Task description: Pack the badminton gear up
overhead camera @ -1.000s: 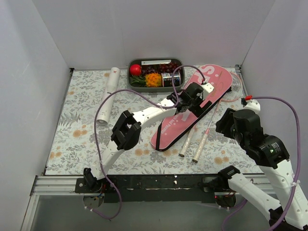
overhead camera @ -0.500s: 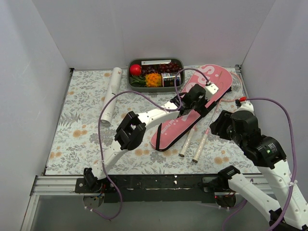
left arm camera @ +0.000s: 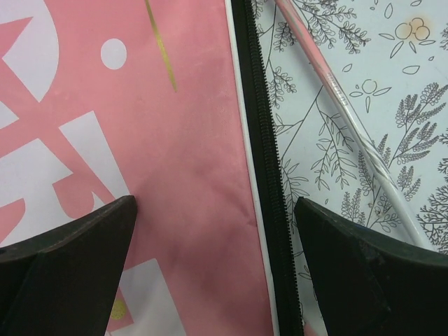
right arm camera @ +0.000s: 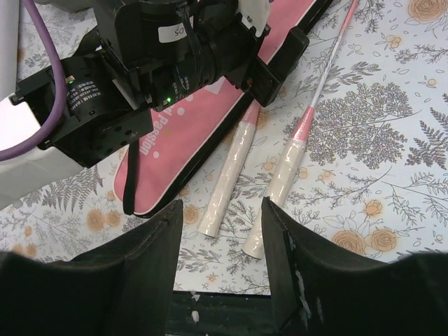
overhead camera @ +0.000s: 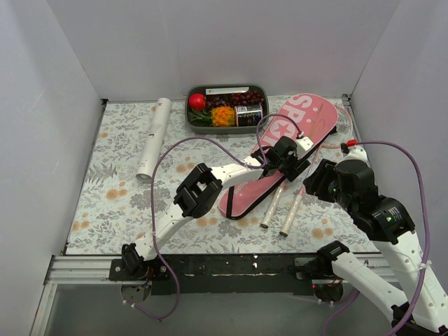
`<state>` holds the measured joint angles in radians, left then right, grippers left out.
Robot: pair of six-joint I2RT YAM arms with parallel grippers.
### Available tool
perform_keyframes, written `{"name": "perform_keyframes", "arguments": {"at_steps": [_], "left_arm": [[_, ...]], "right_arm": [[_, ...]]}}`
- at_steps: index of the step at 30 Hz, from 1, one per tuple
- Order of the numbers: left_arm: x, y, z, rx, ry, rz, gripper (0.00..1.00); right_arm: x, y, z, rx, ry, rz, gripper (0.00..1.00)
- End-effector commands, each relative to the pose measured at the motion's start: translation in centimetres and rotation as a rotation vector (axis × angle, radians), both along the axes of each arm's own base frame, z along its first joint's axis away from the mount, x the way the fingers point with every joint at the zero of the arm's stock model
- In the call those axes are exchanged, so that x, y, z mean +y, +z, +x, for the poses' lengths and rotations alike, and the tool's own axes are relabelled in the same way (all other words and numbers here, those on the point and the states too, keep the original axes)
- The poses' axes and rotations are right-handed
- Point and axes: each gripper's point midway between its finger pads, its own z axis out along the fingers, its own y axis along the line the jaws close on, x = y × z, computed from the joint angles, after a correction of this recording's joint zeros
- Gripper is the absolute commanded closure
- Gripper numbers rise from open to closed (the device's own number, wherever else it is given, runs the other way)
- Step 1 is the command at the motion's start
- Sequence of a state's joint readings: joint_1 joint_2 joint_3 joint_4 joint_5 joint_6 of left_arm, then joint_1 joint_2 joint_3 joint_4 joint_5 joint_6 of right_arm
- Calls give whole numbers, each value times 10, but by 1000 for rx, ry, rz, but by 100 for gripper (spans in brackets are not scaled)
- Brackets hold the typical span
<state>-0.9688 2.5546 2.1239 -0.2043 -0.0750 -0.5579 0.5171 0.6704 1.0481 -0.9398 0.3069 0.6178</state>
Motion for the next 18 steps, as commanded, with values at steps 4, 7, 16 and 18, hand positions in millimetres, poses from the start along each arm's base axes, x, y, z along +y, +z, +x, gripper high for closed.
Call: {"name": "perform_keyframes", "arguments": {"at_steps": [4,7,16,18], "left_arm": [[3,10,3,-45,10,-8,2],[1,20,1,-51,-5,-24,2],[-2,65,-11,-44,-57,-103,2],[-2,73,-14,-48,-62,-114,2]], "right_arm": [[4,2,6,-27,12,6,44],[5,0,6,-22,19,7,44],[9,-1,7,-25,35,13,45],[9,0,6,-28,39,17,46]]}}
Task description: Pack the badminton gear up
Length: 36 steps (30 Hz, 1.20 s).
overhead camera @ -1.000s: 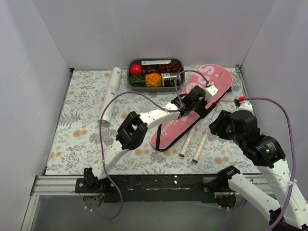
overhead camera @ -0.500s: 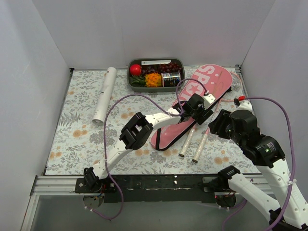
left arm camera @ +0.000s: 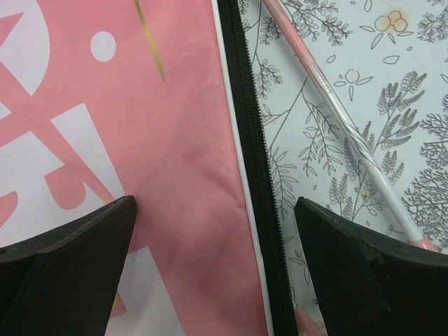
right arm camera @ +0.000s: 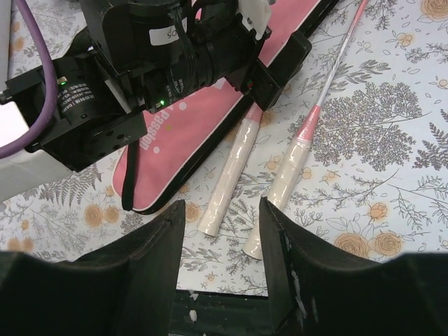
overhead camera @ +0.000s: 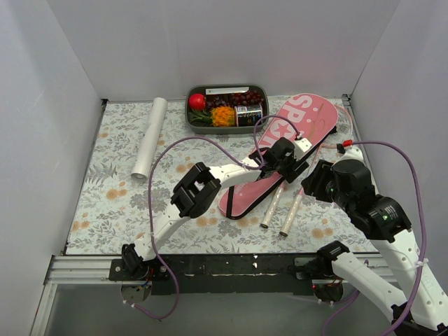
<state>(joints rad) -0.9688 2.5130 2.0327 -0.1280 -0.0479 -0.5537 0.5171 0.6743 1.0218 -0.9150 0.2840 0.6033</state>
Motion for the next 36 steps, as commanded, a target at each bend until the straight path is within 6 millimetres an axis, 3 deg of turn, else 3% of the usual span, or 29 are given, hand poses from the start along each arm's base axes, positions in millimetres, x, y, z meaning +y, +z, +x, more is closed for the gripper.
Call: {"name": "perform_keyframes", "arguments": {"at_steps": [1,4,10,11,17,18,24,28,36], "left_arm": [[-2,73,-8,-43,-39,-87,4],[1,67,-7,-37,-34,-74,13],[2,47,-10,-4,-23,-58,48],[3,46,-9,-2,-20,-60,59],[4,37,-8,-1,-9,-53,85],[4,38,-9,-2,-7,-54,100],[5,56,-9,-17,-5,-78,100],[7,83,-7,-43,7,-106,100],[30,181,-3,-122,93,-184,100]], "right_arm": [[5,6,5,-33,13,22,48],[5,6,3,-33,18,27,53],[4,5,1,-33,19,26,59],[3,5,0,-34,18,28,60],[1,6,-4,-35,17,30,62],[1,6,-4,-35,16,31,62],[1,8,-6,-39,16,40,64],[1,11,-6,-47,17,45,65],[-2,17,-10,-70,9,57,66]]}}
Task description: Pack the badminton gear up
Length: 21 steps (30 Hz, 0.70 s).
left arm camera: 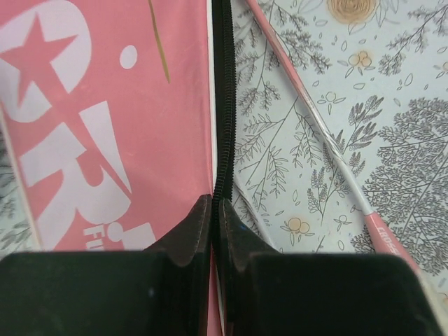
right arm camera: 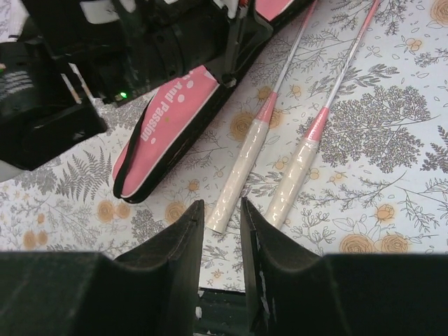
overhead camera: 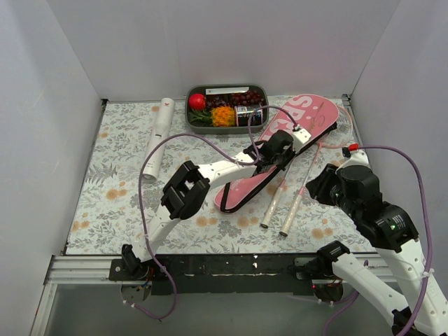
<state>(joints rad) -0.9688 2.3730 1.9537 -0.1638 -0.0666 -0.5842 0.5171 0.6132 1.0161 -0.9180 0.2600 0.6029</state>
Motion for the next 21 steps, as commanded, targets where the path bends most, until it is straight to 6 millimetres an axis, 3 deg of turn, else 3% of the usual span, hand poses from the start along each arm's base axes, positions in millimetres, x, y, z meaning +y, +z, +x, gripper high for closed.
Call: {"name": "perform_keyframes", "arguments": {"at_steps": [1,6,7,11,21], "left_arm": [[18,140,3,-121,71,-156,100],[43,173,-4,-126,130,-168,100],[52,187,-8,-137,146,-182,100],[84,212,-13,-162,219,-177,100],[184,244,-50,-180,400,-138,100]], "right_arm": [[-2,9,-1,-31,-10,22,66],[-6,18,-4,-56,-17,26,66],[-6,19,-4,-59,-17,23,66],[-10,27,-6,-78,-23,17,66],[-6,27,-9,-82,4,38,66]]}}
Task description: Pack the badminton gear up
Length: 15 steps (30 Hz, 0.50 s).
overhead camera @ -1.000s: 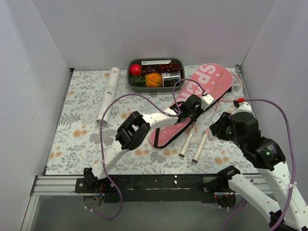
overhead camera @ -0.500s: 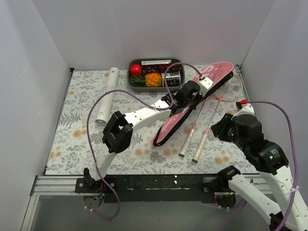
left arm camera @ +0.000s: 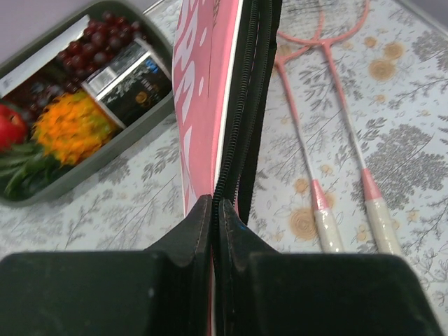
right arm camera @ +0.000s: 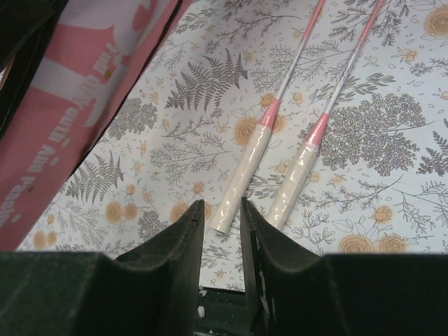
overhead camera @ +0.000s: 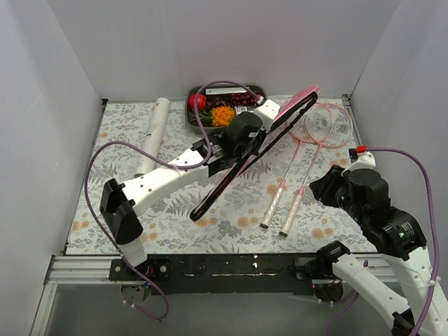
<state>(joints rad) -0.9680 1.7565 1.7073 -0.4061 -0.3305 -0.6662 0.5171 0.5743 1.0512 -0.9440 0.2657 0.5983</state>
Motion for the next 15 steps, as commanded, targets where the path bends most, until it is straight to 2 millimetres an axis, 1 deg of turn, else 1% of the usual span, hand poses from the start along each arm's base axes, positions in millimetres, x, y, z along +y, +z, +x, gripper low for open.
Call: {"name": "perform_keyframes", "arguments": {"at_steps": [1,2,3,5,6,7,8,11,13,14,15], "left_arm": [[63,46,-13,-56,159,-43,100],[71,48,-18,-52,169,-44,100],[85,50,-28,-47,177,-40,100],[99,56,-37,-46,189,-63,100],[107,54,-42,-40,195,-55,100],[119,58,-49,-40,205,-68,100],[127,50,-55,-13,217,-47,100],[145,46,-71,20,234,-61,100],[152,49,-77,16,238,-77,100],[157,62,-81,-2,236,-118,100],[161,69,-82,-15,240,-130,100]], "right_arm": [[2,11,-2,-37,14,25,66],[2,9,-2,-35,15,30,66],[3,8,-2,-30,17,33,66],[5,7,-3,-31,23,43,66],[6,4,-3,-25,24,45,66],[7,4,-3,-23,29,49,66],[8,3,-3,-22,32,52,66],[12,1,-3,-16,46,67,67],[15,-1,-2,-12,53,72,67],[16,-1,-1,-9,54,74,67],[17,-2,-1,-6,58,74,67]]}}
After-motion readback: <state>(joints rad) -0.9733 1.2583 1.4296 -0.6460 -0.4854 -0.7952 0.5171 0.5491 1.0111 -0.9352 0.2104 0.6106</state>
